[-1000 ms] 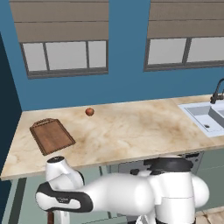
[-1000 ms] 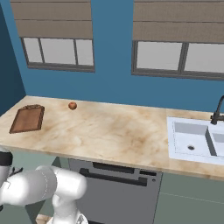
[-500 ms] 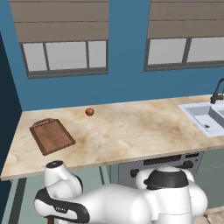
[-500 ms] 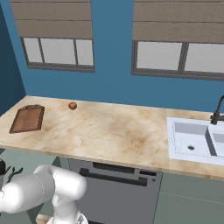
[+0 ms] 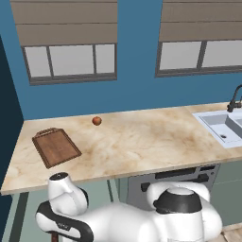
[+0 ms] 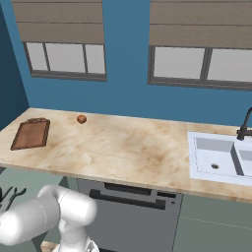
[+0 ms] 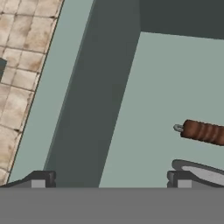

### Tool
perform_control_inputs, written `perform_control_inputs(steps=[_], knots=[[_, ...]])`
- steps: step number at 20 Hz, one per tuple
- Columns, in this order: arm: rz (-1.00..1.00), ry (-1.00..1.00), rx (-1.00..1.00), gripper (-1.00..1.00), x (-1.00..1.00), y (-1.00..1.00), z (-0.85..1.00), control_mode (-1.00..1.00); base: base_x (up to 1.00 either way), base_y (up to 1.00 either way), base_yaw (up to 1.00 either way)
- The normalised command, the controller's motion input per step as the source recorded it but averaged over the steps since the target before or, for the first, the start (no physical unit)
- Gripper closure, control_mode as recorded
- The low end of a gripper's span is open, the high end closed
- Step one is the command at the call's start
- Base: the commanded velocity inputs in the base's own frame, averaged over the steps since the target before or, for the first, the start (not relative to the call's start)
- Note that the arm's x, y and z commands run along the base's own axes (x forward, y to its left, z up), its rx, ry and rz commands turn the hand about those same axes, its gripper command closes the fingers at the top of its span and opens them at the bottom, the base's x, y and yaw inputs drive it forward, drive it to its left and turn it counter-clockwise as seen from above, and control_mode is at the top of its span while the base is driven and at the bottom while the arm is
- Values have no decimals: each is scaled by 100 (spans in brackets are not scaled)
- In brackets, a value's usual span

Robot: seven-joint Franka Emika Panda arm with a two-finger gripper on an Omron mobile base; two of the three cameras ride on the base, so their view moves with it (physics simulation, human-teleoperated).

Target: Open the drawer on the left and place the cutting tools on the cutting board.

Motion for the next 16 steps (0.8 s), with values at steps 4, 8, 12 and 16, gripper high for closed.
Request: perform_control_inputs(steps=[4, 8, 12, 16], knots=[[-2, 0, 0, -100, -46, 4, -43, -100, 0, 0, 0], [0, 0, 0, -100, -65, 12, -53, -100, 0, 0, 0], [-1, 0, 0, -100, -74, 11, -52, -100, 0, 0, 0], [-2, 0, 0, -100, -81, 9, -53, -100, 0, 0, 0]])
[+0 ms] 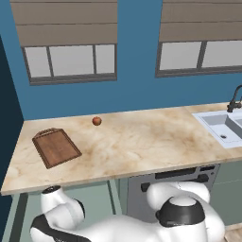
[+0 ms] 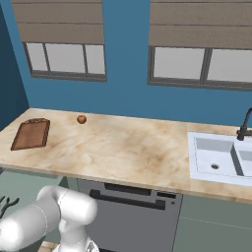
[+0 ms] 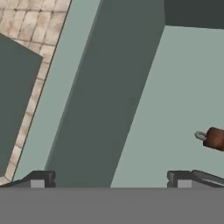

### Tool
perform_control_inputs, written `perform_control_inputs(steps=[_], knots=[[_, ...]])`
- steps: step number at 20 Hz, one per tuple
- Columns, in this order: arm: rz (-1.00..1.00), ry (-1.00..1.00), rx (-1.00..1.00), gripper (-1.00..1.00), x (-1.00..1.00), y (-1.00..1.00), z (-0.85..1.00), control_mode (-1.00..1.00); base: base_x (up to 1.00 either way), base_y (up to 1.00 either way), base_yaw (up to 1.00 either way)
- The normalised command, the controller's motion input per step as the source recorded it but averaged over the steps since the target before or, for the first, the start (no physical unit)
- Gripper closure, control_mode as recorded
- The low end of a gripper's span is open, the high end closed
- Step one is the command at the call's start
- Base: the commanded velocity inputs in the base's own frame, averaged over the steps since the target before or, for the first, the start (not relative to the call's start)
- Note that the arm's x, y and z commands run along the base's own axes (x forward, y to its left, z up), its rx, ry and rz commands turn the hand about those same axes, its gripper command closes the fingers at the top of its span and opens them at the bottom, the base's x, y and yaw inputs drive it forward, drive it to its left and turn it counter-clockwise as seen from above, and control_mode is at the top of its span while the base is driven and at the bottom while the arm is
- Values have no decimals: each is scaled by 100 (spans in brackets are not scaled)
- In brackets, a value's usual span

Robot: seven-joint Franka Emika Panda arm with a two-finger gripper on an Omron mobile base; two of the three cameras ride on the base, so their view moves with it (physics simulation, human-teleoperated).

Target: Open the drawer on the left and place the cutting tools on the cutting board.

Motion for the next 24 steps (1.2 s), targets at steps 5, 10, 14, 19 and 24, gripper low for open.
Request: perform_control_inputs(steps=[5, 10, 14, 19, 24], knots=[[-3, 0, 0, -100, -84, 11, -55, -100, 0, 0, 0], [-4, 0, 0, -100, -70, 4, -42, -100, 0, 0, 0], [-5, -2, 0, -100, -51, 0, -25, -100, 0, 0, 0], [-6, 0, 0, -100, -23, 0, -5, -100, 0, 0, 0], [-2, 0, -4, -100, 1, -10, 16, -100, 0, 0, 0]])
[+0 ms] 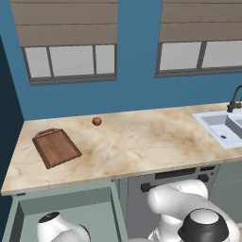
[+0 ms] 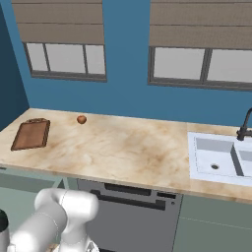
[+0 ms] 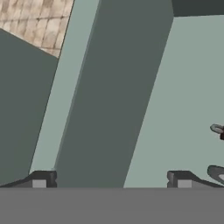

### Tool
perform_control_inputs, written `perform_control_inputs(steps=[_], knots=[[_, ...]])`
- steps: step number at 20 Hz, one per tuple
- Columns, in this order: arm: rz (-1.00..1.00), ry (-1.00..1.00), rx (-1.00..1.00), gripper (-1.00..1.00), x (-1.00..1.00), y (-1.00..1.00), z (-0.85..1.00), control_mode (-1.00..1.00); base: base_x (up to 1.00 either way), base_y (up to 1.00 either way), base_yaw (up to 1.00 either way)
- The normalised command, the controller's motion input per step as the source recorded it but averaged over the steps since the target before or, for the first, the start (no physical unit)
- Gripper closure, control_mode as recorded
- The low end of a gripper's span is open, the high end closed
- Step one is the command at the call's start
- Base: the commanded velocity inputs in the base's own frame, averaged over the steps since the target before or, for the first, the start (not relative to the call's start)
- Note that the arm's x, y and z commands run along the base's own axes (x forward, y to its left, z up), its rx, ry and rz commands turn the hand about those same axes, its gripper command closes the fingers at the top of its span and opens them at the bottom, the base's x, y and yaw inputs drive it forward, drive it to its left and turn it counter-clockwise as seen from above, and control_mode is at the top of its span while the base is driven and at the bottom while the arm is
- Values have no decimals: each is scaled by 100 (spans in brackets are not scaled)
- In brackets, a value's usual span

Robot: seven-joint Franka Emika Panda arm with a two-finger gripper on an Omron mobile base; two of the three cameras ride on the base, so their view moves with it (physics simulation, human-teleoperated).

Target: Open the drawer on the left and place the cutting tools on the cutting board.

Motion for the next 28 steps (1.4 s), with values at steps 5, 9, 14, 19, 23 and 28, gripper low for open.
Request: perform_control_inputs(steps=[5, 9, 14, 19, 23, 28], knots=[[-6, -5, -5, -100, 8, -21, 20, -100, 0, 0, 0], [-6, -3, -4, -100, 11, -22, 20, -100, 0, 0, 0], [-9, -2, -1, -100, 5, -25, 5, -100, 0, 0, 0], [-3, 0, 0, -100, 1, -28, 0, -100, 0, 0, 0], [-8, 0, 0, -100, 2, -18, 0, -100, 0, 0, 0], [-25, 0, -2, -100, 4, -5, 0, -100, 0, 0, 0]])
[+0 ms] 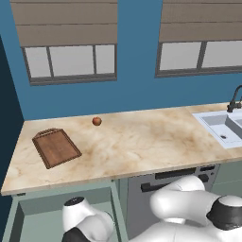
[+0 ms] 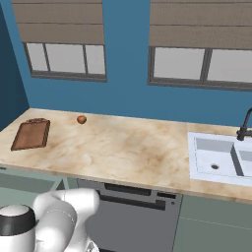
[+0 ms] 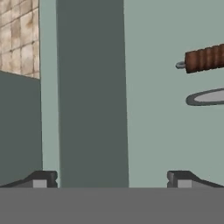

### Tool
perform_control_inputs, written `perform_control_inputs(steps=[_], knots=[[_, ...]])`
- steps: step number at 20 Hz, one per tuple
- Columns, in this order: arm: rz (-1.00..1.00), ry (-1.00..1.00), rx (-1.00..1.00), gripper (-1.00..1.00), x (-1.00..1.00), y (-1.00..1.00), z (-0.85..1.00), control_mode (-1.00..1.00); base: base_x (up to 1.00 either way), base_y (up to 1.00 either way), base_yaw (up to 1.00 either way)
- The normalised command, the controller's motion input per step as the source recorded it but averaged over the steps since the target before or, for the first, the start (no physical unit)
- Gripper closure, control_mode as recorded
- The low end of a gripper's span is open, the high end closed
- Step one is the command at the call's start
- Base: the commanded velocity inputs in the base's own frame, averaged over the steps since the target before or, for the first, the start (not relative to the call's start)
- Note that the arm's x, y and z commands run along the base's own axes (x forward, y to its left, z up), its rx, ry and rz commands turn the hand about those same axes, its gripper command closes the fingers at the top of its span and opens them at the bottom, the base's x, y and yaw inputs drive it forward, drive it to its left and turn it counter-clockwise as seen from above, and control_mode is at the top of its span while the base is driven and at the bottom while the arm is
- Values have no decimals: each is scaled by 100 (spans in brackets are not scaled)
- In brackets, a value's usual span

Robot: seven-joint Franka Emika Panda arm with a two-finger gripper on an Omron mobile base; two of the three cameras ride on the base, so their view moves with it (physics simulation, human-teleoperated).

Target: Open the drawer on the left and place the cutting tools on the cutting board.

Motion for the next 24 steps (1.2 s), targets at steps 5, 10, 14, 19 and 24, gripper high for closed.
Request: perform_control_inputs(steps=[5, 10, 14, 19, 24], knots=[[-18, 0, -1, -100, 9, -4, 0, -100, 0, 0, 0], [-10, 0, -2, -100, 21, 0, 0, -100, 0, 0, 0], [-28, 0, -9, -100, 16, 0, 0, -100, 0, 0, 0], [-33, 1, -6, -100, 21, 0, 0, -100, 0, 0, 0], [-34, 0, -10, -100, 9, 0, 0, -100, 0, 0, 0]])
